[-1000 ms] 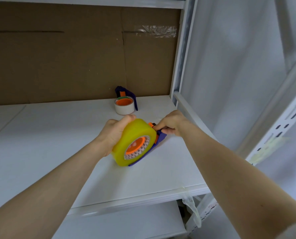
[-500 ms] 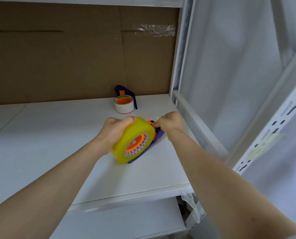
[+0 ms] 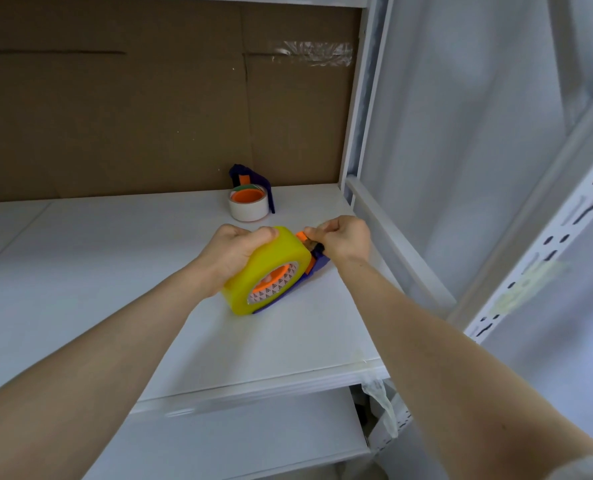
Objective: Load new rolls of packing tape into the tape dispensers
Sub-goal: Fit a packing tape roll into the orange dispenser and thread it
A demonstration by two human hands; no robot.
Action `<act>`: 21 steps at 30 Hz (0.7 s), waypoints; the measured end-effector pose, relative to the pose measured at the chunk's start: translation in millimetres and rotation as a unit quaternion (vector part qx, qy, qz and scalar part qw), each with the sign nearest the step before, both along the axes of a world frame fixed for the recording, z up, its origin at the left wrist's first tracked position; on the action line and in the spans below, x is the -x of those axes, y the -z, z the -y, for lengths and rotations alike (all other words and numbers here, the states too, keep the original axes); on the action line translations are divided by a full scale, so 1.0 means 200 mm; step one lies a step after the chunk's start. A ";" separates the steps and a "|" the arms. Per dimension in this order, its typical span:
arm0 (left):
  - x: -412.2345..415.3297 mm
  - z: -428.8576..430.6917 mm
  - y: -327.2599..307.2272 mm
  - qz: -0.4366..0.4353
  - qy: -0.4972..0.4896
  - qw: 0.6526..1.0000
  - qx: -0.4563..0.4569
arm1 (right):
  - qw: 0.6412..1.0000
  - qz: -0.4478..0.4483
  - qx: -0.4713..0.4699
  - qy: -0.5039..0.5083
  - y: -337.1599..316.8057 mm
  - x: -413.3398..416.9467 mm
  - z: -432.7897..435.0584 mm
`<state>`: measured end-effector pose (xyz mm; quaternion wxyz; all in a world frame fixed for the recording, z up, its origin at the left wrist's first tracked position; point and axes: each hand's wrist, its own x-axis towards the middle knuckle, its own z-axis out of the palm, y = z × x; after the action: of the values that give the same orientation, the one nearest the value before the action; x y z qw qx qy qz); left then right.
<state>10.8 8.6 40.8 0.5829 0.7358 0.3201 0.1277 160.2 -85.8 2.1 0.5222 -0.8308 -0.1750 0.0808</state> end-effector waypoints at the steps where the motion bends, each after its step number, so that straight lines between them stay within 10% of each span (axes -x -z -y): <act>1: 0.00 0.00 0.00 -0.002 0.003 1.000 -0.002 | 1.000 0.026 -0.002 -0.006 0.00 0.00 0.01; 21: 0.01 -0.05 0.02 0.008 -0.010 1.000 0.026 | 0.941 -0.217 -0.003 -0.259 -0.17 -0.18 0.13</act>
<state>7.9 18.5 37.0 0.6032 0.7159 0.3262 0.1309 196.1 -112.7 36.9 0.5110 -0.7176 -0.2664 0.3910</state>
